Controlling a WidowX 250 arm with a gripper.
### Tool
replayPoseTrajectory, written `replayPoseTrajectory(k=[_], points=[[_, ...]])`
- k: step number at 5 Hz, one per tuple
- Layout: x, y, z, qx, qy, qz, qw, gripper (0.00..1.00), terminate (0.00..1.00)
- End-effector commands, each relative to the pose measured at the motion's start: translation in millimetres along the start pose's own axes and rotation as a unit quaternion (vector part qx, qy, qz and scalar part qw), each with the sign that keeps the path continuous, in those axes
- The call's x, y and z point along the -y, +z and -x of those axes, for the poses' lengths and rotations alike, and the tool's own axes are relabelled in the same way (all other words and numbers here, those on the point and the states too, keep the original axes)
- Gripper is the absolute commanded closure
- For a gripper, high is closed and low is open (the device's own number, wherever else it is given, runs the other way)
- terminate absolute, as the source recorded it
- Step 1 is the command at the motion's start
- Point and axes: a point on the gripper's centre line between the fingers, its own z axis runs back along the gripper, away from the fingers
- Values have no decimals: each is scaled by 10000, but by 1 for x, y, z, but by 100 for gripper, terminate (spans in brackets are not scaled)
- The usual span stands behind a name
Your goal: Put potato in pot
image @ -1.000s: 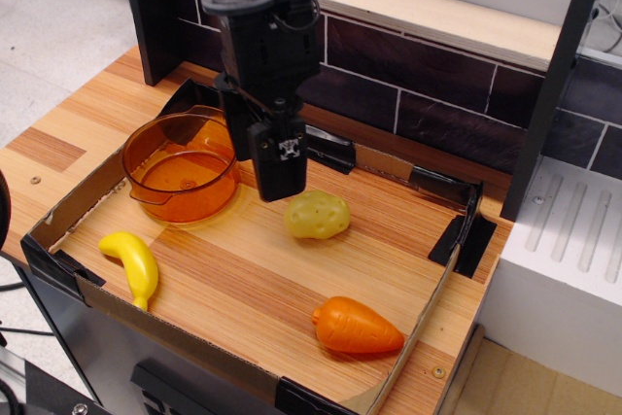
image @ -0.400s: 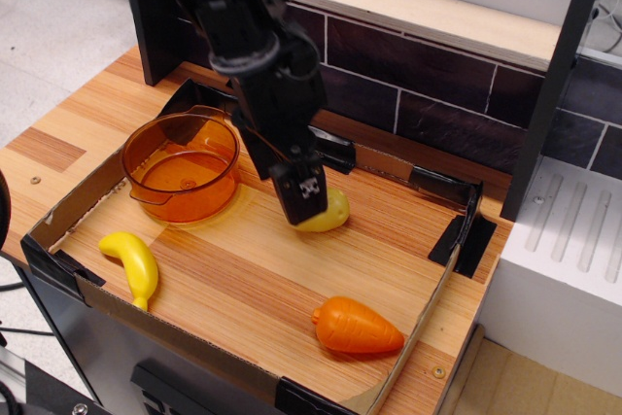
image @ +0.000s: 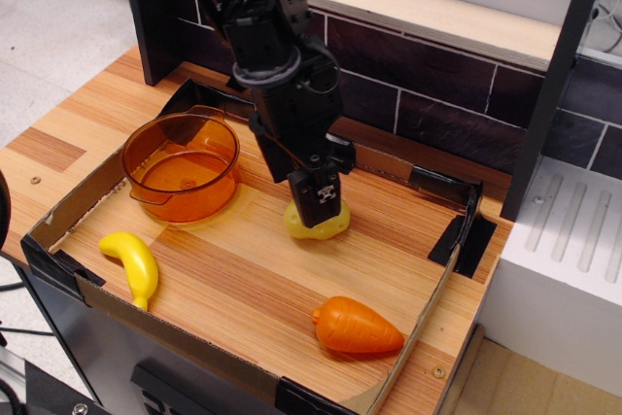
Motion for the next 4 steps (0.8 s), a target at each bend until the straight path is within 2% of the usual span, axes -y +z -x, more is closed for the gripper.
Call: replayPoseTrajectory(k=[1,2,3,4], points=[[-2,-21,-8,-111,-100,-380,9992,0,0],[-3,-26,-9,-122,-95,-399,9991,0,0],[-8,-18,-10,-131,53,-405,9991,100,0],[-8,1,-9,96,189,-547,9983,100,0]])
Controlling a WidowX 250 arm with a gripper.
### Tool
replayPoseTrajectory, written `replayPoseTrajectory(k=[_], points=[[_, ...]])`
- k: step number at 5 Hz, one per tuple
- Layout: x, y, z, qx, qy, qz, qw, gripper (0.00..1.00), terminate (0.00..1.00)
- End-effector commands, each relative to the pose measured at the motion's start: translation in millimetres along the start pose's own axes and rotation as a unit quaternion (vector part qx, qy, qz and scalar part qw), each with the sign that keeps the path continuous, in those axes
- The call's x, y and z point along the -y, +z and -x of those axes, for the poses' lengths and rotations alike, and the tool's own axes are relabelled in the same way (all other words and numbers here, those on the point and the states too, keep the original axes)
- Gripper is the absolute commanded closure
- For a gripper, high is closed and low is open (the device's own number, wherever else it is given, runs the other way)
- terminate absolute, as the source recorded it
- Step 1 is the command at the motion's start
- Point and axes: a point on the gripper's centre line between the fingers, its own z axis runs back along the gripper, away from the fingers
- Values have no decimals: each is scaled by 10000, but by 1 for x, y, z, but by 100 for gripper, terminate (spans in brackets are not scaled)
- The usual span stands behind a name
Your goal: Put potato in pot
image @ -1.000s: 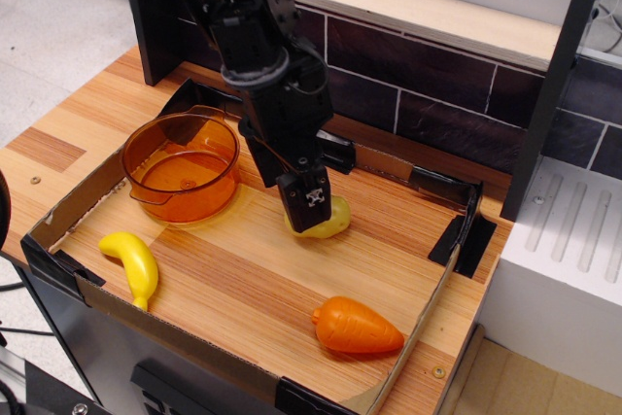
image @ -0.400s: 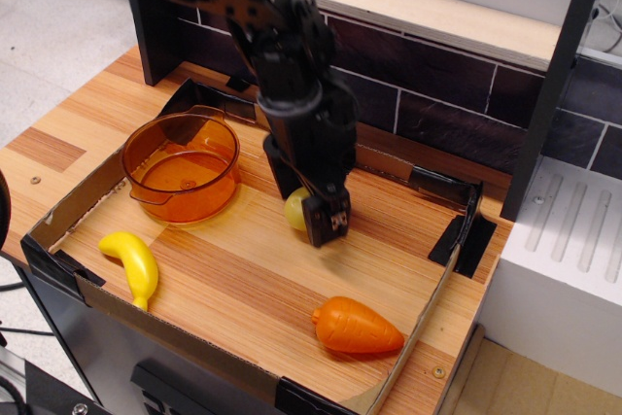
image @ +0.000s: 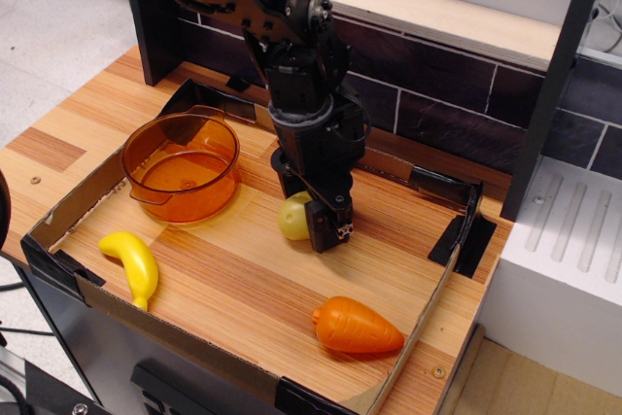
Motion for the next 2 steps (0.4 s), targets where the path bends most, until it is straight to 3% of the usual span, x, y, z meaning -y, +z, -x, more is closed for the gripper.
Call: replayPoseTrajectory(k=[1,2], points=[[-19,56,-3,559,438,-219,9972,100,0],[-36,82,7,767,610,-200,9950,100,0]])
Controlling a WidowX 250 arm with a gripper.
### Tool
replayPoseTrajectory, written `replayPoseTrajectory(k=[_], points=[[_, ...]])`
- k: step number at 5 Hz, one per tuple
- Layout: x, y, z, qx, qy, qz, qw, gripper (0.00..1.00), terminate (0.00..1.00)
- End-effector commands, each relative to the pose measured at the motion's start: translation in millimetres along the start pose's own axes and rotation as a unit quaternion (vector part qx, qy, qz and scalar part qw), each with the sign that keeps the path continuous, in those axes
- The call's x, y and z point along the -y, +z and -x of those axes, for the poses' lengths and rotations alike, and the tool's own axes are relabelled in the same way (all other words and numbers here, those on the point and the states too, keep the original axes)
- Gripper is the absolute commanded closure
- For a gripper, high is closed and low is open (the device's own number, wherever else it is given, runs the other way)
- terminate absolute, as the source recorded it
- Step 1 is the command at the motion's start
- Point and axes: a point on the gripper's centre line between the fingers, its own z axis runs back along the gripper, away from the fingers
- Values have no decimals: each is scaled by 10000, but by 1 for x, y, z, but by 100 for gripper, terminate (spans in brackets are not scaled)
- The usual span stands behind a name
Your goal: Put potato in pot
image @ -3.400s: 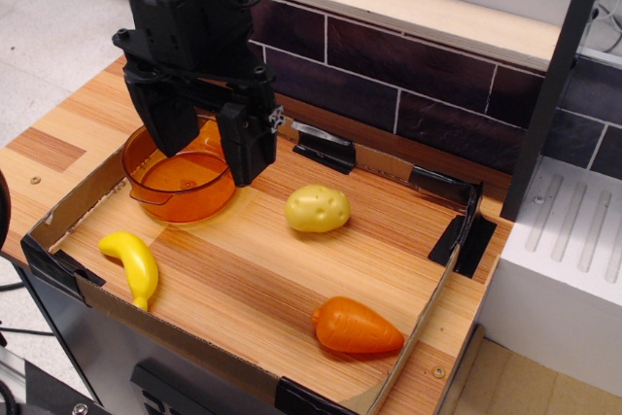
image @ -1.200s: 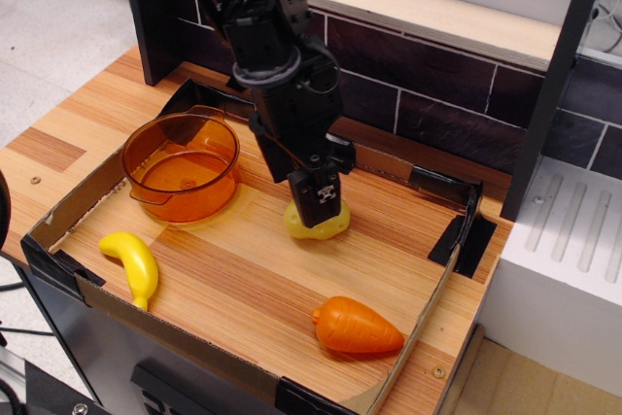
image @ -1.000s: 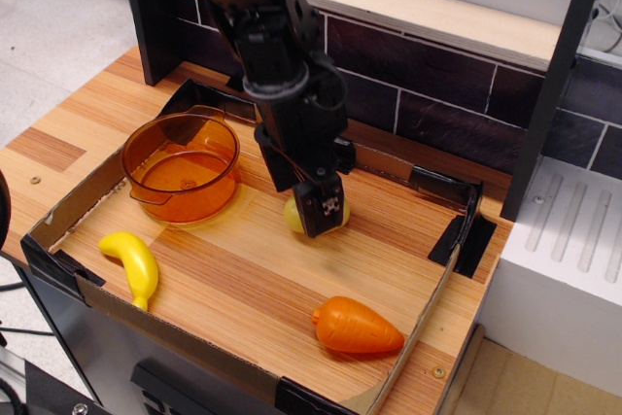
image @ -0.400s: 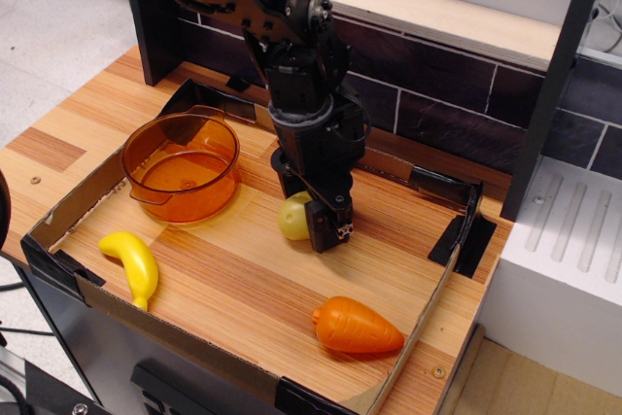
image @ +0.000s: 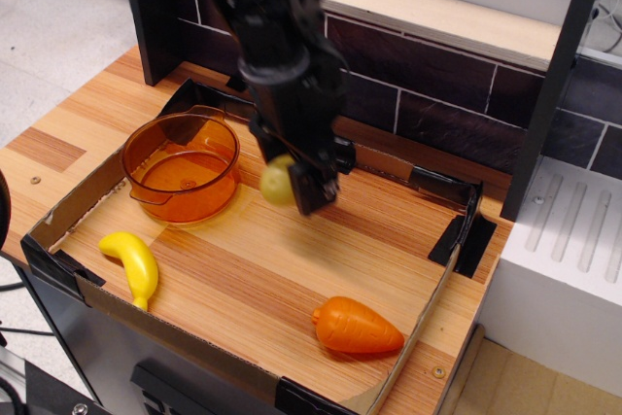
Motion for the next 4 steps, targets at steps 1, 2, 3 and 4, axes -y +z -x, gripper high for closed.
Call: replayPoseTrajectory(k=[1,2,3,4], points=[[-54,42,9,325,319,-297,9985,100,0],[-76,36,22,155,422,-371,9983,100,0],[-83,25,30,-1,266,-492,9984,100,0],[-79,20,32,-222,91,-427,9988,0,0]])
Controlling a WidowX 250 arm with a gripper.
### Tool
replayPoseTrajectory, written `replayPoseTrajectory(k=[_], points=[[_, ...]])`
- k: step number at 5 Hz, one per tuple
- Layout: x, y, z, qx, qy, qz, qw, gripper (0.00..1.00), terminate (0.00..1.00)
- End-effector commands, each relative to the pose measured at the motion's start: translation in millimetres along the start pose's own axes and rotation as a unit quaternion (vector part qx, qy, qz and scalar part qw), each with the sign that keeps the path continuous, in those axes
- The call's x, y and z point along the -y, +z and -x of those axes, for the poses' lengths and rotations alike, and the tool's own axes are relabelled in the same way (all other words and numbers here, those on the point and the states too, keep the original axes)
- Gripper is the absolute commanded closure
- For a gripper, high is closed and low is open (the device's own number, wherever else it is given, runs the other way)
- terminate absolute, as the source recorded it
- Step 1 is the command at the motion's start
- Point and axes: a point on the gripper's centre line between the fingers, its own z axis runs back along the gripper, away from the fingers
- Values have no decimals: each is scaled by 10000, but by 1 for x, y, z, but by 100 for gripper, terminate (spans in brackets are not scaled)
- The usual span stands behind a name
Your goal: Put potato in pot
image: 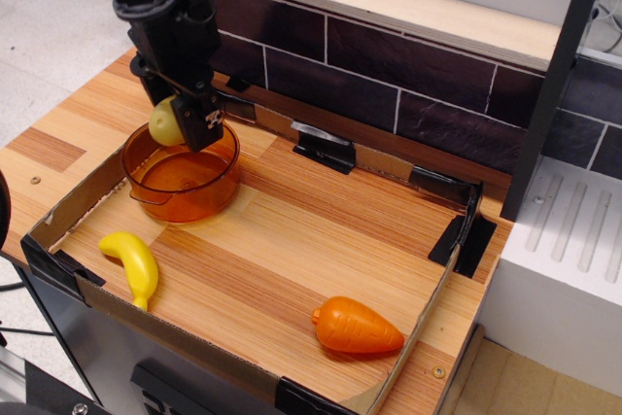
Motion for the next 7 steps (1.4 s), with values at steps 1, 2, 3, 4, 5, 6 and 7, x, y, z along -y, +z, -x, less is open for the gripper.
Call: replayPoseTrajectory(k=[1,2,3,4,5,6,7], points=[[4,13,-3,60,-349,-60,9994,0,0],[12,30,-15,187,-267,79,9994,0,0],[28,50,-27,255,-254,260,9990,0,0],[47,63,-35,155,-335,332,9988,0,0],[47,63,-35,155,-335,332,9988,0,0],[47,63,-35,155,-335,332,9988,0,0],[47,63,-35,155,-335,332,9988,0,100]])
